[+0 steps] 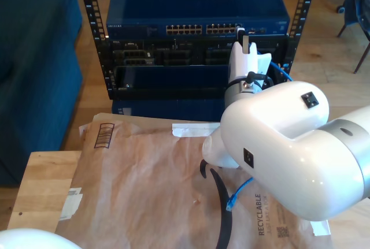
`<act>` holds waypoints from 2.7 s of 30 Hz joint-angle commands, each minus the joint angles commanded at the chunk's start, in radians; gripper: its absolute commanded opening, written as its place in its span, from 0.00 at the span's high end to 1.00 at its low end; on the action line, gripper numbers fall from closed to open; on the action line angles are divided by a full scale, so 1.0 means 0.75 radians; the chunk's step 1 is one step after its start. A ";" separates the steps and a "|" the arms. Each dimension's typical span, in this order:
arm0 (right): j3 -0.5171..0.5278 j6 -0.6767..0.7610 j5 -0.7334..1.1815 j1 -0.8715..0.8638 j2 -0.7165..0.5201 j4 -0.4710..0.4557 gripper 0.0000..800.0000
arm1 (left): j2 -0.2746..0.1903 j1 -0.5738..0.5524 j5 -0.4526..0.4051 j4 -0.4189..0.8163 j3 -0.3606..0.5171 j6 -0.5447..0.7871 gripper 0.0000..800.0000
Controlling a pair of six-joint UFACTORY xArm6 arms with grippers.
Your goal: Grab the cable and plug it in
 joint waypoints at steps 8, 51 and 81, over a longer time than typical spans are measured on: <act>-0.014 -0.002 0.000 -0.008 0.012 0.000 1.00 | 0.000 0.000 0.000 0.000 0.000 0.000 0.00; 0.061 0.006 -0.012 -0.043 0.008 -0.039 1.00 | 0.000 0.000 0.000 0.000 0.000 0.000 0.00; -0.037 -0.158 -0.119 0.084 0.008 0.286 1.00 | 0.000 0.000 0.000 0.000 0.000 0.000 0.00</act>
